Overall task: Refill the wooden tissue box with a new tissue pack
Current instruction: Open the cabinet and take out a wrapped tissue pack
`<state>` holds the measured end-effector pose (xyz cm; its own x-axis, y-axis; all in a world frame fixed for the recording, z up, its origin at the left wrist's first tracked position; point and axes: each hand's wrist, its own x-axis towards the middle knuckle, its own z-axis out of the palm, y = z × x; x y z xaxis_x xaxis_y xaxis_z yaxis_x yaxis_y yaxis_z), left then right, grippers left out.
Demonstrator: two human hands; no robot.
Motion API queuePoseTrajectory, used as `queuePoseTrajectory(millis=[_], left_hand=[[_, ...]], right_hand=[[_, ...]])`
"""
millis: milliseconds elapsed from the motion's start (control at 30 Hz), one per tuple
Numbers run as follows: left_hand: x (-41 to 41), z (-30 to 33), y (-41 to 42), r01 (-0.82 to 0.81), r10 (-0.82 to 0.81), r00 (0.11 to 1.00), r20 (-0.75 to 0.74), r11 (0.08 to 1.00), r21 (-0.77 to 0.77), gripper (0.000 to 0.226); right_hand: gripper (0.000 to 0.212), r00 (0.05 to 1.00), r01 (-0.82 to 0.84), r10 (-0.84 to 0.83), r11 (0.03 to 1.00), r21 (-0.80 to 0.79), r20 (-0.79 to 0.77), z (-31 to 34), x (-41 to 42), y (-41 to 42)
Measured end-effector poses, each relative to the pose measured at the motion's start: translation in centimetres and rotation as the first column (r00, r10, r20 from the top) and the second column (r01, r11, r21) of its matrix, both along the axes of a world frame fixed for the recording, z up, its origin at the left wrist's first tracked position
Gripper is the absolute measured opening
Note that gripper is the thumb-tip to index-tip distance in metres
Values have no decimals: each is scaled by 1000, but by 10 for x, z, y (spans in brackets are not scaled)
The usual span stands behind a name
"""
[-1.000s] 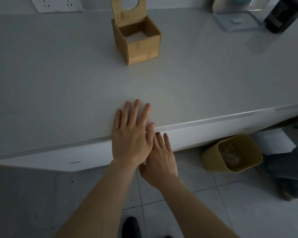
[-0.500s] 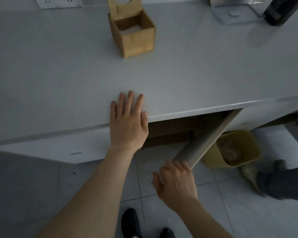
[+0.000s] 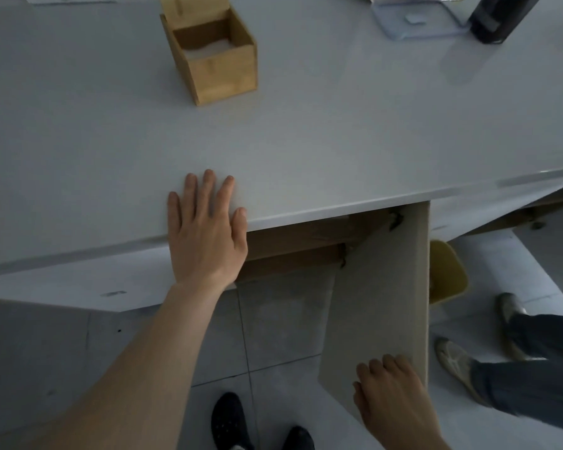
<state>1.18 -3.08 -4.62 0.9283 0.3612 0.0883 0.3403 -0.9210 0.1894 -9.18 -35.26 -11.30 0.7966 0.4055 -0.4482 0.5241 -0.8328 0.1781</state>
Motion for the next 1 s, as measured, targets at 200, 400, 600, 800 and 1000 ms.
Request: queuePoseTrajectory(millis=[200, 400, 600, 800, 1000], left_hand=[[2, 3, -24, -71, 72, 997, 36, 997, -33, 58], [-14, -8, -73, 73, -67, 989, 134, 997, -37, 51], [-49, -52, -113, 284, -265, 950, 166, 953, -103, 45], [-31, -128, -120, 170, -180, 984, -6, 941, -293, 50], [19, -199, -117, 118, -141, 990, -20, 890, -441, 45]], right_hand=[[21, 993, 57, -66, 994, 92, 98, -5, 9, -40], [20, 961, 242, -269, 933, 266, 70, -5, 50, -24], [41, 938, 272, -336, 867, 418, 86, -32, 96, -5], [42, 929, 257, -360, 796, 548, 87, -89, 140, 11], [52, 870, 341, -491, 661, 668, 41, -140, 175, 29]])
